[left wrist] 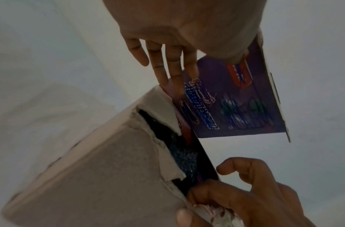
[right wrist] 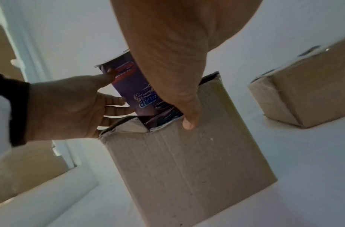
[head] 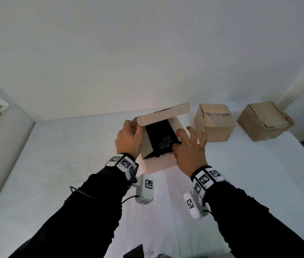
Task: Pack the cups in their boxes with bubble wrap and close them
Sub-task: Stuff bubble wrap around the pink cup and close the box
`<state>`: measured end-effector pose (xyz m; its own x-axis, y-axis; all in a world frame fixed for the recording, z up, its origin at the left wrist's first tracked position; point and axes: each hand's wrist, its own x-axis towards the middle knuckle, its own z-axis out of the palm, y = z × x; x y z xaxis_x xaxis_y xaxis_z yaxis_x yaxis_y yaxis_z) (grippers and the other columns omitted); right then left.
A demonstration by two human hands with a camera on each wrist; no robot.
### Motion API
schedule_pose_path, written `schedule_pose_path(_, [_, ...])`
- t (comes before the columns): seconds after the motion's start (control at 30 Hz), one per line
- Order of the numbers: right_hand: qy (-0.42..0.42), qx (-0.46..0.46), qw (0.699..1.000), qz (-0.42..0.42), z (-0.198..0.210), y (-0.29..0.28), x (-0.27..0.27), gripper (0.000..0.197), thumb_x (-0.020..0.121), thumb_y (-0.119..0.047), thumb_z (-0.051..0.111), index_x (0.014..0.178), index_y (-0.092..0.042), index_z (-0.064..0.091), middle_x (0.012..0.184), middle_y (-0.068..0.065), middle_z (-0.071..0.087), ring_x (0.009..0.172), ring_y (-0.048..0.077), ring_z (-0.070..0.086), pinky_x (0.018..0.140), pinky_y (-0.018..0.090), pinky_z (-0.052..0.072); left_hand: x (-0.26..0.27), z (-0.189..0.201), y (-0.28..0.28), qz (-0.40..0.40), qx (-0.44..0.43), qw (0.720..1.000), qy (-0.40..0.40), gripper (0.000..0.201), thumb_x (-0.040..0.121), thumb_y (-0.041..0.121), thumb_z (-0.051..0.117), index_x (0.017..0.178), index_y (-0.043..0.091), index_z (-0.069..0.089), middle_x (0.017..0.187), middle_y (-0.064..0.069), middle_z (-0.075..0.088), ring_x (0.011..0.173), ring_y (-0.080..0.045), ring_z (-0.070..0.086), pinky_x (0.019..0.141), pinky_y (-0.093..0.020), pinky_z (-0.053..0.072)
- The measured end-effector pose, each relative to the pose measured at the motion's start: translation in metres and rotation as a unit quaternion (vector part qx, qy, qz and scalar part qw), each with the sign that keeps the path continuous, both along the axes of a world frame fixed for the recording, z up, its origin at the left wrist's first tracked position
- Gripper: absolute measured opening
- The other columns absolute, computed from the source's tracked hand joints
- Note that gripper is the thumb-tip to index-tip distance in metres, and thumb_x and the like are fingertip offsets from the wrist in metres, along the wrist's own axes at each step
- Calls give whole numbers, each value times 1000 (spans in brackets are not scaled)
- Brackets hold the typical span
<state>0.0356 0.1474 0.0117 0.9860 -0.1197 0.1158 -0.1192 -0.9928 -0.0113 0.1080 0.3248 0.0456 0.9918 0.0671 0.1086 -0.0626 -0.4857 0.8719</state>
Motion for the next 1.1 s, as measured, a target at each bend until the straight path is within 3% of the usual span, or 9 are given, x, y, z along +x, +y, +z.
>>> schedule_pose_path(0.1, [10,34,999,-23,1,3,2,10,73,-29,74,66,-34,69,127,-7,41,134,33,18,108,63,-2,0,-1,-3,-42,23,999,21,54,86,58,26,80,23,66,80,9,68,85,-20,59,88,-40,43])
schedule_pose_path(0.2, [54,123,989,-66,0,4,4,10,84,-33,64,78,-38,69,136,-11,27,137,30,1,107,61,-8,2,-11,-3,-92,90,991,25,41,80,48,34,82,26,67,91,1,67,95,-25,54,90,-41,38])
schedule_pose_path(0.33, [89,179,974,-108,0,2,9,11,86,-29,60,87,-37,68,147,-4,22,140,30,1,109,62,-4,-2,-26,-1,-161,288,944,-29,47,74,54,52,105,20,62,103,-2,60,113,-26,40,92,-39,25])
schedule_pose_path(0.43, [77,178,976,-104,0,4,9,13,87,-26,56,79,-35,57,149,-1,26,140,31,3,110,62,-5,-8,-36,-1,-183,386,899,-99,53,76,64,38,109,31,64,111,2,62,117,-22,33,98,-44,18])
schedule_pose_path(0.6, [55,126,987,-84,3,11,2,9,89,-26,55,85,-33,59,143,-2,31,138,31,8,111,62,-2,-16,-32,-6,-197,398,896,-9,48,86,65,41,125,40,55,133,5,51,133,-22,17,111,-54,1])
schedule_pose_path(0.8, [55,150,985,-65,1,6,3,8,87,-28,61,87,-33,68,139,-8,33,136,26,12,111,60,-2,-21,-28,-23,-161,398,899,84,66,80,68,51,139,41,38,145,6,41,142,-22,5,112,-58,-1])
schedule_pose_path(0.9, [33,191,979,-62,-1,3,1,13,79,-29,66,89,-36,69,134,-10,34,132,23,18,111,55,-2,-19,-29,-27,-141,383,907,104,56,77,60,58,129,40,49,140,7,46,140,-21,8,109,-57,3])
schedule_pose_path(0.97, [7,250,967,-58,2,0,-2,22,69,-41,64,90,-39,68,127,-12,36,130,19,24,112,52,2,-15,-28,-28,-111,363,919,108,32,75,45,61,106,35,62,124,8,56,135,-19,14,107,-56,8])
schedule_pose_path(1.1, [-58,431,895,-103,14,-7,-9,31,67,-69,52,81,-45,65,116,-18,45,119,6,34,111,45,11,-12,-29,-29,-92,338,930,107,18,76,34,58,92,30,65,108,12,58,126,-18,18,105,-53,12])
